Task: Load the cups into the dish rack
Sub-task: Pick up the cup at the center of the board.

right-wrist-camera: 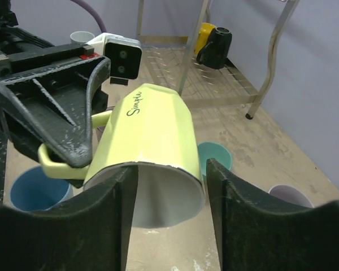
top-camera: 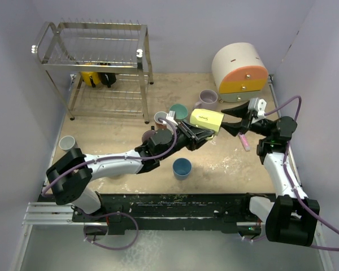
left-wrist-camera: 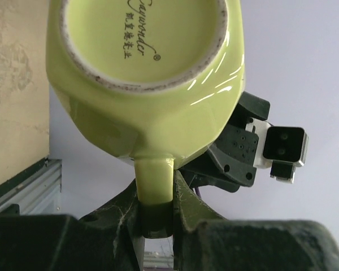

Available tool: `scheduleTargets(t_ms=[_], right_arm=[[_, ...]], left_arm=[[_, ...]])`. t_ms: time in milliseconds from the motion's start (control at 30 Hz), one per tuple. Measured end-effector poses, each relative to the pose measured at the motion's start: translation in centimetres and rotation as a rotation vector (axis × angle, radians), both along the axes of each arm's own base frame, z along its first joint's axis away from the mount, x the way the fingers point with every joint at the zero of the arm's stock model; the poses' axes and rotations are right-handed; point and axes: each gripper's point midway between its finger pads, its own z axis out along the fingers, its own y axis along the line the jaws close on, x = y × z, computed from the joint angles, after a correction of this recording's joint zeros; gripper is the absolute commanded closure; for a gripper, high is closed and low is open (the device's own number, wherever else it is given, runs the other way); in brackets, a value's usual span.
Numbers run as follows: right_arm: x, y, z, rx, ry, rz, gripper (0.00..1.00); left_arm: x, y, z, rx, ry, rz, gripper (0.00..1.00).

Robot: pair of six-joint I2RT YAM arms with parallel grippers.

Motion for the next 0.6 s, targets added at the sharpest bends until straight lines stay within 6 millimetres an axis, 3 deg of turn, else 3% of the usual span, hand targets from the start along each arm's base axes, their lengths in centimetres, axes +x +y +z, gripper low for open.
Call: scheduleTargets(t_ms=[367, 600], right_arm=[[-0.3, 0.1, -1.1, -0.029, 0.037, 0.034, 0.35], [-0.2, 0.1, -0.6, -0.077, 0.009, 0.059, 0.33]], left_arm=[[0.0, 1.6, -2.1, 0.066, -0.051, 0.027, 1.0], [-0.7, 2.8, -1.9, 0.099, -0.121, 0.032, 1.0]])
